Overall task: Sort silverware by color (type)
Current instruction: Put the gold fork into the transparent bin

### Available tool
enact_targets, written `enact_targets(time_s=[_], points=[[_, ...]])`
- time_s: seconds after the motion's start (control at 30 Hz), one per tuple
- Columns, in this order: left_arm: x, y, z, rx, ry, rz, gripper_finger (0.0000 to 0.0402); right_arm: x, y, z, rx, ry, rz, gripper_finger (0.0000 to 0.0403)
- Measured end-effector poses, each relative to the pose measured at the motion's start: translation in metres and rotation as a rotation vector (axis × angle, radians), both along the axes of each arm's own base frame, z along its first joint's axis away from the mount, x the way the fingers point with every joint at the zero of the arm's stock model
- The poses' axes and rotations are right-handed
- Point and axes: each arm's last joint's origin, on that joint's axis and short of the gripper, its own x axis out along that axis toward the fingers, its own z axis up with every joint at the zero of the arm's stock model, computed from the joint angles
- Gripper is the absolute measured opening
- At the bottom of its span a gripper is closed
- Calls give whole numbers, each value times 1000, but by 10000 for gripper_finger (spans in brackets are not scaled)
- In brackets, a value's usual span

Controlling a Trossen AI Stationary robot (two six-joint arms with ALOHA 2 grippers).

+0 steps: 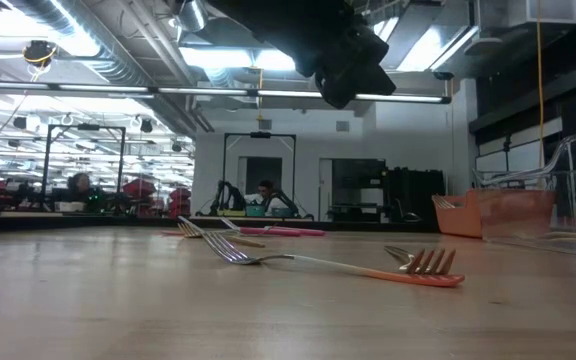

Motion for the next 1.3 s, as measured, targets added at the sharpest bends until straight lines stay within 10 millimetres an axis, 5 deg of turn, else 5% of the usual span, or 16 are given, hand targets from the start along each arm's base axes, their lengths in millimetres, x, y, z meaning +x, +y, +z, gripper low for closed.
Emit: enact_targets(time_s=[0.63, 1.3], points=[[1, 0, 3, -38, -6, -78, 85, -4, -21, 35, 135, -109, -1, 97], [-19, 25, 64, -145, -69, -159, 85, -2, -57, 76, 114, -599, 116, 97]])
